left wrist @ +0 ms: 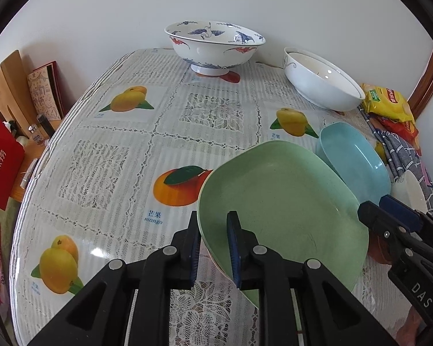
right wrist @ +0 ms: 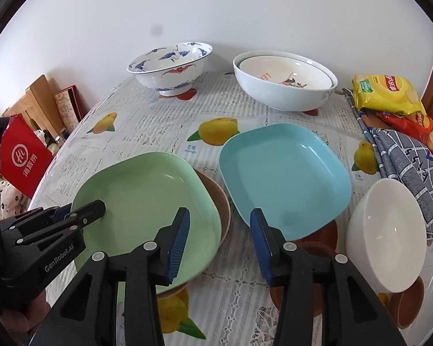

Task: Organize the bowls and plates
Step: 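Lower the green plate onto the pink plate and open both grippers, then move both grippers toward the teal plate rim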

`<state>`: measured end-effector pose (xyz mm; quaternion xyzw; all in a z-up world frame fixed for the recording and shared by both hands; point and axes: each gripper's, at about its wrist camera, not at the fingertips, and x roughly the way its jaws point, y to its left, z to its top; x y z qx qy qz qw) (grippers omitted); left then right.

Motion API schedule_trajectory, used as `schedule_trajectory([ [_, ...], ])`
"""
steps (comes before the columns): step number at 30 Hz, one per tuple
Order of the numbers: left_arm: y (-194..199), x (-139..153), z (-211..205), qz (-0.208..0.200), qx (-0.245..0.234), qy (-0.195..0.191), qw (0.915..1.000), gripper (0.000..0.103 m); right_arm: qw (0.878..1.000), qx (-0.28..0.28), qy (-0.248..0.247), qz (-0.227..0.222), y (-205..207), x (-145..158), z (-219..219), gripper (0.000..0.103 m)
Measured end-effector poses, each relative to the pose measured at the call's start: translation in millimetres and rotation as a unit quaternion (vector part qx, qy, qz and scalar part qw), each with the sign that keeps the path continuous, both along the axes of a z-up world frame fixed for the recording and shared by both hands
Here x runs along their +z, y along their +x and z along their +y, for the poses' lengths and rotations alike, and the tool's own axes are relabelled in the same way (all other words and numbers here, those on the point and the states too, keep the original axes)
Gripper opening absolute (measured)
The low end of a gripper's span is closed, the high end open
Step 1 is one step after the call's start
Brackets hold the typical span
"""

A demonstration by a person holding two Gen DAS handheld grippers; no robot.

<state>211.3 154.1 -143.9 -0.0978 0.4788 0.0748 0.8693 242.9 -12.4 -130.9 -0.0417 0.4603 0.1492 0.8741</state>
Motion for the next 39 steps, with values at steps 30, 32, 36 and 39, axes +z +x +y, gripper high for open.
schedule_trajectory([
  [30,-34,80,-70,-0.076,-0.047,0.044,0.9950,0.051,0.996,-0.075,0.027,-0.034,-69,54,-86,0.056],
  [32,-34,89,-78,-0.086,-0.050,0.047,0.9939,0.051,0.995,-0.087,0.019,-0.044,-71,62,-95,0.056],
  [36,-33,104,-95,-0.100,-0.063,0.055,0.9915,0.051,0.993,-0.100,0.019,-0.057,-73,74,-110,0.059],
  [39,-34,112,-104,-0.111,-0.065,0.062,0.9898,0.051,0.992,-0.107,0.028,-0.054,-72,81,-120,0.073],
])
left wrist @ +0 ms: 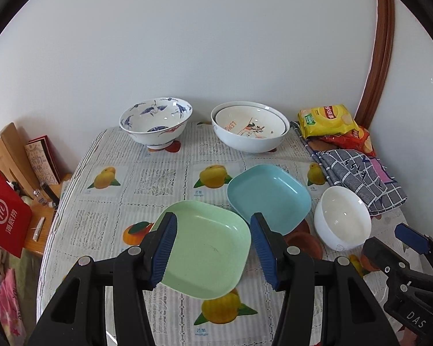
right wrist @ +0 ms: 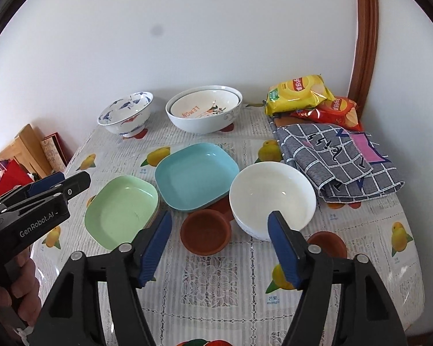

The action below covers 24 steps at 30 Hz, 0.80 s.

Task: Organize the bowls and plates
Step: 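Move both grippers toward the teal plate rim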

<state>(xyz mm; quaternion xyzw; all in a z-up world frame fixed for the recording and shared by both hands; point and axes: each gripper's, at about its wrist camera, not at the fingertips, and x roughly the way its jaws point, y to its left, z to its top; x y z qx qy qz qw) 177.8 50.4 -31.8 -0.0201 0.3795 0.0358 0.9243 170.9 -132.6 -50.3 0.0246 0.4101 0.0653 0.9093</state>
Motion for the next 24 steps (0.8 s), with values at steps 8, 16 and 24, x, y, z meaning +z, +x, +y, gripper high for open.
schedule_trajectory([
  [8,7,10,-12,-0.005,0.010,0.001,0.9999,0.051,1.000,-0.011,-0.016,-0.023,-2,13,-9,0.087],
  [16,16,14,-20,-0.016,0.006,0.009,0.9998,0.051,0.998,-0.007,0.011,-0.063,-2,21,-24,0.088],
  [24,37,6,-20,0.004,-0.002,0.012,0.9999,0.051,0.998,-0.014,-0.018,-0.053,20,17,-26,0.088],
])
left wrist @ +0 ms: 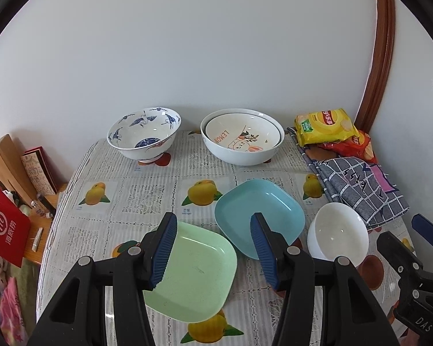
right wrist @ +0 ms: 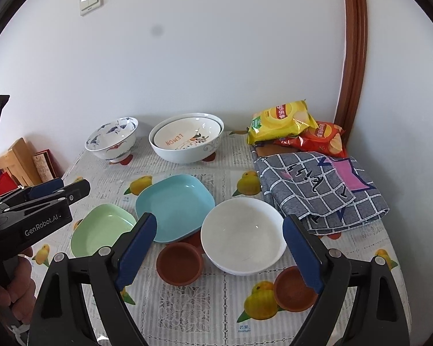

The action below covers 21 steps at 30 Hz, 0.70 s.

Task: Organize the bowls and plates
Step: 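Move both grippers toward the teal plate rim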

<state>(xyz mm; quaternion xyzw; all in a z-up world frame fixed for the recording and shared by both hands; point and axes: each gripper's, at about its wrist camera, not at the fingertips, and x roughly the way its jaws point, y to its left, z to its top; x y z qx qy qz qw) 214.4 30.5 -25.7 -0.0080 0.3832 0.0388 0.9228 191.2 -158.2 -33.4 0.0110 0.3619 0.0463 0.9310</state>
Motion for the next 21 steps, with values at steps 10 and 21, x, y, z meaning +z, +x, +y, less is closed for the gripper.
schedule_trajectory([
  [10,35,-15,8,0.018,0.005,0.009,0.9998,0.051,0.999,0.010,0.000,0.032,41,-18,5,0.088],
  [21,78,-53,12,0.053,-0.001,0.014,0.9985,0.051,0.998,0.034,-0.025,0.055,98,-46,22,0.083],
])
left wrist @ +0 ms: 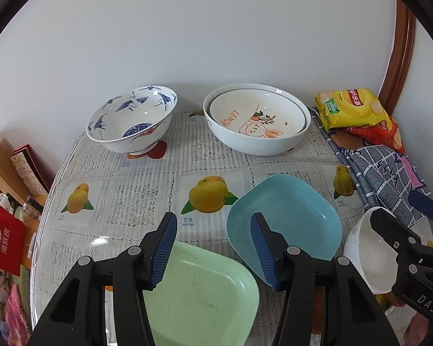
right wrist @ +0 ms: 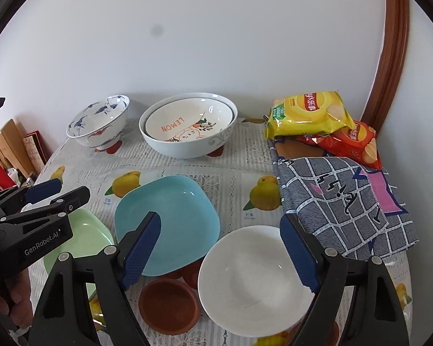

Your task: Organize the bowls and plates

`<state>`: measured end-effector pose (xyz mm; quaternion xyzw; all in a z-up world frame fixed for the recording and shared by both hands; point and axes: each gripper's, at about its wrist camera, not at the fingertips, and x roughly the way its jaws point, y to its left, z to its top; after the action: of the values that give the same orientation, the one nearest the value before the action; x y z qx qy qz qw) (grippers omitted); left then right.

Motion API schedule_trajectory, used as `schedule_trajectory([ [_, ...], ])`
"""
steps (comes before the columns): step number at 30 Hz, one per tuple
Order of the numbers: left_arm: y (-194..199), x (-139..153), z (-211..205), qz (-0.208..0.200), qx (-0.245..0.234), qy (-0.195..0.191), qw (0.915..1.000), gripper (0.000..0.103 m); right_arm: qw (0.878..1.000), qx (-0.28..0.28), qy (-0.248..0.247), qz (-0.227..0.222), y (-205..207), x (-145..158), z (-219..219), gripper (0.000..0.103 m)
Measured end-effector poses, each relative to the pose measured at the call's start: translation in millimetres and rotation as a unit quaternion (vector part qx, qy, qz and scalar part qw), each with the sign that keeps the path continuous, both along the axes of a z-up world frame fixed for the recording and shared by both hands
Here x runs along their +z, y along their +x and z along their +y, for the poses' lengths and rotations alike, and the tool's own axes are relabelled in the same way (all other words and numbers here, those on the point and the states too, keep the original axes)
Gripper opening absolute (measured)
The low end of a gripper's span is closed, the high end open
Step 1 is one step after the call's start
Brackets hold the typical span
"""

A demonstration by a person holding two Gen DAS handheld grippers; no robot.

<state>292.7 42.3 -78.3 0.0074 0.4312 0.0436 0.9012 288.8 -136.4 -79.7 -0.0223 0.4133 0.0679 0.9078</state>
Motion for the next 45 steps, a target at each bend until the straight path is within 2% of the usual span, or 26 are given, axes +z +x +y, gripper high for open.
schedule_trajectory([
  [3,11,-10,1,0.009,0.002,0.001,1.0000,0.051,1.000,0.007,-0.008,0.020,16,-13,6,0.077],
  [5,18,-16,3,0.018,0.000,-0.008,0.9998,0.051,0.999,0.012,-0.009,0.032,24,-22,9,0.068],
  [15,49,-46,3,0.050,-0.003,-0.018,0.9986,0.051,0.997,0.024,-0.026,0.062,57,-49,23,0.065],
  [26,64,-65,1,0.068,-0.008,-0.018,0.9975,0.051,0.995,0.021,-0.036,0.094,76,-69,27,0.049],
  [30,67,-70,1,0.074,-0.010,-0.024,0.9969,0.045,0.994,0.023,-0.051,0.098,79,-75,33,0.045],
  [33,69,-76,2,0.084,-0.008,-0.026,0.9961,0.035,0.992,0.025,-0.056,0.106,81,-80,37,0.035],
  [36,71,-80,4,0.090,-0.009,-0.041,0.9951,0.031,0.991,0.022,-0.056,0.118,82,-84,37,0.023],
  [38,71,-81,3,0.090,-0.011,-0.043,0.9949,0.023,0.991,0.020,-0.060,0.118,82,-84,37,0.017],
  [39,70,-81,3,0.089,-0.013,-0.046,0.9949,0.015,0.991,0.020,-0.060,0.117,82,-84,38,0.014],
  [40,70,-81,3,0.088,-0.013,-0.046,0.9950,0.015,0.991,0.020,-0.057,0.116,82,-83,37,0.010],
  [45,66,-71,7,0.069,-0.008,-0.053,0.9962,0.014,0.994,0.020,-0.038,0.101,79,-79,34,0.010],
])
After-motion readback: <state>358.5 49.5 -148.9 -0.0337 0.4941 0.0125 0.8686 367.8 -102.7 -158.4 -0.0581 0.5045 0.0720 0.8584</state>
